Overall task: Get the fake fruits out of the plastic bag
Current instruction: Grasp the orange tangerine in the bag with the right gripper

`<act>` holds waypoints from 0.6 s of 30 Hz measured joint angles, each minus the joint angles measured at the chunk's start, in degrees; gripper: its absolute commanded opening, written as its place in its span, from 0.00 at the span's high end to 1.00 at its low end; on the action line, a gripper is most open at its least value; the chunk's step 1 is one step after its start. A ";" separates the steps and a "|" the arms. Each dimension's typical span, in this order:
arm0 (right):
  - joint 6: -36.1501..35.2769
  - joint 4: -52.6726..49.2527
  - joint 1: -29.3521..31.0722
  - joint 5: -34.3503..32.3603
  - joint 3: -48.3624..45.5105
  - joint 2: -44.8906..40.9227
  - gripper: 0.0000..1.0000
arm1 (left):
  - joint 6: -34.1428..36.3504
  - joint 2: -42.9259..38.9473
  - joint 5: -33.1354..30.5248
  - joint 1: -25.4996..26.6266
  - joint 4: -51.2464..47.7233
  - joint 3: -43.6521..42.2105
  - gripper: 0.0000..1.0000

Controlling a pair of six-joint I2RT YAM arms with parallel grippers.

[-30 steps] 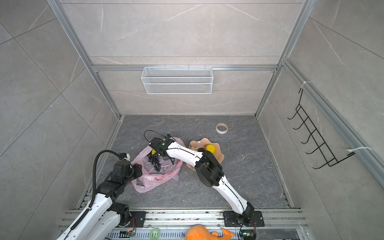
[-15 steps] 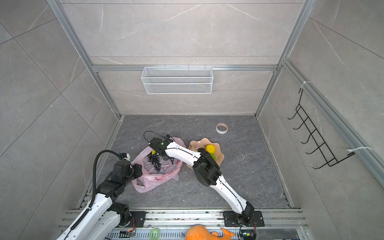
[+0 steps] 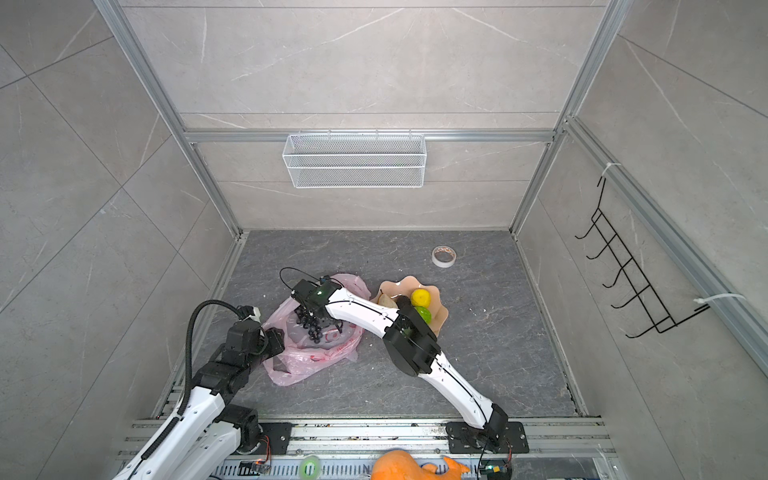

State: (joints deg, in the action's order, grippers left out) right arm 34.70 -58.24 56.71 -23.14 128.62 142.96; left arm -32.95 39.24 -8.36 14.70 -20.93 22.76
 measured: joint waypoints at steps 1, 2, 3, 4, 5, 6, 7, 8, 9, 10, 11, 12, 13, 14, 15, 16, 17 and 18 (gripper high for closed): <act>-0.04 -0.02 -0.04 0.00 0.22 0.13 0.36 | 0.00 0.00 0.00 0.00 0.00 0.00 0.62; -0.09 0.00 -0.07 -0.02 0.39 0.28 0.37 | 0.00 0.00 0.00 0.00 0.00 0.00 0.62; -0.22 -0.02 -0.09 -0.04 0.52 0.33 0.37 | 0.00 0.00 0.00 0.00 0.00 0.00 0.62; -0.31 -0.02 -0.09 -0.09 0.70 0.44 0.38 | 0.00 0.00 0.00 0.00 0.00 0.00 0.62; -0.48 0.00 -0.09 -0.20 0.96 0.59 0.39 | 0.00 0.00 0.00 0.00 0.00 0.00 0.62; -0.68 0.00 -0.09 -0.28 1.29 0.79 0.39 | 0.00 0.00 0.00 0.00 0.00 0.00 0.62; -0.90 -0.02 -0.09 -0.48 1.70 1.07 0.39 | 0.00 0.00 0.00 0.00 0.00 0.00 0.62; -1.11 0.00 -0.09 -0.61 1.92 1.29 0.40 | 0.00 0.00 0.00 0.00 0.00 0.00 0.62; -1.14 -0.15 -0.09 -0.81 2.21 1.49 0.40 | 0.00 0.00 0.00 0.00 0.00 0.00 0.62; -1.33 -0.26 -0.09 -0.98 2.58 1.79 0.40 | 0.00 0.00 0.00 0.00 0.00 0.00 0.62; -1.42 -0.24 -0.09 -1.14 2.91 2.05 0.41 | 0.00 0.00 0.00 0.00 0.00 0.00 0.62; -1.51 -0.24 -0.09 -1.16 3.02 2.14 0.41 | 0.00 0.00 0.00 0.00 0.00 0.00 0.62; -1.55 -0.28 -0.09 -1.27 3.02 2.19 0.40 | 0.00 0.00 0.00 0.00 0.00 0.00 0.62; -1.55 -0.28 -0.09 -1.31 3.04 2.19 0.40 | 0.00 0.00 0.00 0.00 0.00 0.00 0.62; -1.57 -0.28 -0.09 -1.36 3.06 2.19 0.40 | 0.00 0.00 0.00 0.00 0.00 0.00 0.62; -1.75 -0.28 -0.09 -1.53 3.08 2.21 0.40 | 0.00 0.00 0.00 0.00 0.00 0.00 0.62; -1.81 -0.31 -0.09 -1.62 3.17 2.23 0.40 | 0.00 0.00 0.00 0.00 0.00 0.00 0.62; -1.95 -0.39 -0.09 -1.73 3.39 2.36 0.40 | 0.00 0.00 0.00 0.00 0.00 0.00 0.62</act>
State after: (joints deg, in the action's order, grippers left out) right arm 32.75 -58.63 56.62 -24.86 132.00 145.32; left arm -32.95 39.24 -8.36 14.70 -20.93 22.76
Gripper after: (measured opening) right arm 0.600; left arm 0.380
